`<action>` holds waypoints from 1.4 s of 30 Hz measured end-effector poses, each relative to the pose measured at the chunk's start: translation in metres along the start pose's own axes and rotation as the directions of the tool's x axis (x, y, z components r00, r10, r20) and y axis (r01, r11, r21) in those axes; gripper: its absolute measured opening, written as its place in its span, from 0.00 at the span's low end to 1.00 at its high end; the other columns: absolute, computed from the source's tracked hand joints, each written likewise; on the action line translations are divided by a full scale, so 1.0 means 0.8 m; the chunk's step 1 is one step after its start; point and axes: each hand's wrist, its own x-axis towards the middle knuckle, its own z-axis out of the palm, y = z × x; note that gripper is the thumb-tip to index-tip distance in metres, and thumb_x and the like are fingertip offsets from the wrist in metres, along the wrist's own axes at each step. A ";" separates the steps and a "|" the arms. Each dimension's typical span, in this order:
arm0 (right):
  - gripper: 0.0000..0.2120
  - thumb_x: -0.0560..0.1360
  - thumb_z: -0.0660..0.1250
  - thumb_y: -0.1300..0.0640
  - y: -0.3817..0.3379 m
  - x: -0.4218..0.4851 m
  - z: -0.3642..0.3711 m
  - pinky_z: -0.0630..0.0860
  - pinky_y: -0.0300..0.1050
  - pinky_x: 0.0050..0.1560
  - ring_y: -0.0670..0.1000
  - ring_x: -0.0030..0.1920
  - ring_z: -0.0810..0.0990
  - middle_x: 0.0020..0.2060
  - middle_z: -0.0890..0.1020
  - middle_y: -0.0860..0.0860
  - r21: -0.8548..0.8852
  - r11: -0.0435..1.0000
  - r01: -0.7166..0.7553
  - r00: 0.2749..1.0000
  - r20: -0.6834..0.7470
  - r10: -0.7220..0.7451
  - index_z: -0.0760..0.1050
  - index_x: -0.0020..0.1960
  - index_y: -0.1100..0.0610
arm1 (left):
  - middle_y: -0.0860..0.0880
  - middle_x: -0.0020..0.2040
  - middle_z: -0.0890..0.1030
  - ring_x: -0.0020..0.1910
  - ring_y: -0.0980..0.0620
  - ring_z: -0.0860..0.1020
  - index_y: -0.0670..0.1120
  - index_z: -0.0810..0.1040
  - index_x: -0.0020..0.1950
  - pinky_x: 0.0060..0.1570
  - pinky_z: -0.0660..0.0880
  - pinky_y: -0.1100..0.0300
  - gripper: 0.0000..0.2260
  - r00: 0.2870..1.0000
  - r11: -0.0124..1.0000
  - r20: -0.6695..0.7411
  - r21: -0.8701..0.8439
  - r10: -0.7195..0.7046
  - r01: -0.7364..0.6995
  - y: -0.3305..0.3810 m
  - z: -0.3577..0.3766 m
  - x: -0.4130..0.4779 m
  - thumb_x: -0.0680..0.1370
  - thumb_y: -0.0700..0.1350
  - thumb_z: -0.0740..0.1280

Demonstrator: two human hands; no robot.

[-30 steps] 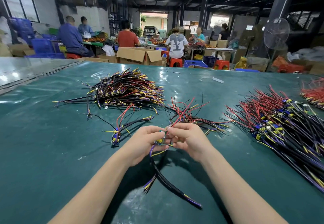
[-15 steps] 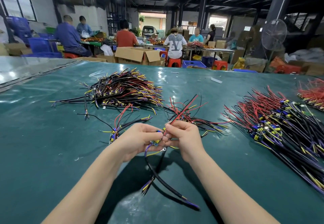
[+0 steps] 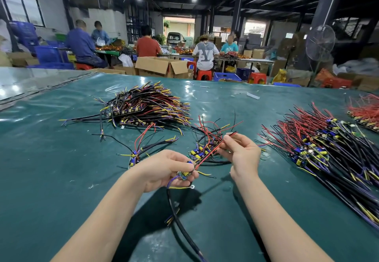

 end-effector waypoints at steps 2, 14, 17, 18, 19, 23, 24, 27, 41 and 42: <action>0.10 0.74 0.64 0.69 -0.005 0.003 -0.002 0.69 0.32 0.19 0.42 0.18 0.72 0.18 0.75 0.47 0.038 0.998 -0.057 0.998 -0.003 0.057 0.73 0.35 0.61 | 0.47 0.35 0.82 0.31 0.55 0.79 0.39 0.77 0.43 0.34 0.78 0.66 0.06 0.999 1.000 0.027 -0.009 -0.016 0.016 0.000 -0.002 -0.002 0.78 0.34 0.62; 0.11 0.77 0.58 0.65 -0.009 0.009 -0.006 0.57 0.30 0.14 0.41 0.15 0.64 0.18 0.73 0.49 0.345 0.823 -0.451 0.885 0.058 0.461 0.69 0.35 0.61 | 0.48 0.37 0.83 0.34 0.55 0.80 0.41 0.76 0.46 0.35 0.78 0.66 0.06 0.993 0.999 0.115 0.019 -0.035 0.033 -0.008 -0.007 -0.001 0.77 0.34 0.62; 0.12 0.77 0.59 0.64 -0.006 0.013 -0.009 0.56 0.31 0.14 0.41 0.15 0.62 0.18 0.72 0.48 0.340 0.822 -0.456 0.881 0.046 0.470 0.68 0.34 0.61 | 0.47 0.38 0.83 0.35 0.54 0.81 0.41 0.76 0.47 0.36 0.78 0.64 0.05 0.995 1.000 0.091 -0.001 -0.031 0.031 -0.013 -0.005 0.004 0.77 0.34 0.62; 0.12 0.77 0.59 0.63 -0.006 0.015 -0.010 0.57 0.31 0.14 0.42 0.15 0.62 0.18 0.72 0.48 0.343 0.824 -0.451 0.883 0.040 0.467 0.68 0.34 0.61 | 0.47 0.38 0.83 0.35 0.53 0.81 0.42 0.76 0.46 0.36 0.78 0.63 0.05 0.997 0.999 0.075 -0.016 -0.028 0.030 -0.015 -0.004 0.006 0.77 0.34 0.62; 0.12 0.78 0.60 0.61 -0.006 0.016 -0.010 0.58 0.30 0.14 0.42 0.15 0.63 0.18 0.72 0.48 0.345 0.825 -0.447 0.885 0.039 0.463 0.69 0.35 0.61 | 0.47 0.39 0.83 0.34 0.53 0.81 0.42 0.76 0.46 0.35 0.78 0.63 0.05 0.998 0.999 0.059 -0.028 -0.028 0.030 -0.016 -0.004 0.007 0.77 0.35 0.63; 0.12 0.77 0.62 0.55 -0.005 0.011 -0.008 0.68 0.30 0.19 0.42 0.18 0.70 0.22 0.74 0.50 0.311 0.819 -0.482 0.874 0.109 0.473 0.74 0.40 0.62 | 0.48 0.40 0.84 0.34 0.53 0.81 0.44 0.77 0.47 0.32 0.78 0.62 0.04 1.000 0.998 -0.007 -0.063 -0.028 0.028 -0.021 -0.005 0.012 0.76 0.37 0.64; 0.12 0.77 0.63 0.54 -0.003 0.007 -0.005 0.70 0.31 0.20 0.42 0.19 0.71 0.23 0.74 0.50 0.272 0.818 -0.507 0.862 0.144 0.487 0.74 0.40 0.63 | 0.47 0.40 0.84 0.33 0.54 0.81 0.44 0.78 0.47 0.32 0.78 0.62 0.04 1.000 0.996 -0.023 -0.091 -0.010 0.008 -0.021 -0.005 0.013 0.76 0.36 0.64; 0.07 0.75 0.64 0.60 0.005 -0.010 0.006 0.70 0.32 0.21 0.42 0.20 0.71 0.23 0.74 0.49 -0.096 0.863 -0.496 0.823 0.267 0.502 0.75 0.40 0.62 | 0.47 0.37 0.84 0.31 0.56 0.81 0.42 0.78 0.46 0.31 0.78 0.65 0.05 0.994 0.982 -0.089 -0.170 0.063 -0.078 -0.020 -0.005 0.016 0.76 0.35 0.63; 0.10 0.75 0.63 0.67 -0.009 0.009 -0.003 0.68 0.29 0.19 0.40 0.16 0.69 0.17 0.73 0.48 0.075 0.917 -0.392 0.919 -0.021 0.394 0.74 0.36 0.62 | 0.50 0.39 0.84 0.35 0.56 0.81 0.42 0.77 0.47 0.30 0.72 0.69 0.04 0.982 1.000 0.188 0.010 0.012 -0.014 -0.014 -0.009 0.003 0.73 0.38 0.67; 0.10 0.76 0.63 0.66 -0.011 0.015 -0.012 0.68 0.29 0.18 0.41 0.16 0.69 0.17 0.73 0.48 0.165 0.905 -0.392 0.910 -0.074 0.407 0.73 0.36 0.62 | 0.50 0.39 0.84 0.35 0.56 0.81 0.42 0.77 0.46 0.31 0.73 0.68 0.05 0.974 0.999 0.228 0.045 -0.004 -0.006 -0.015 -0.011 0.000 0.71 0.38 0.67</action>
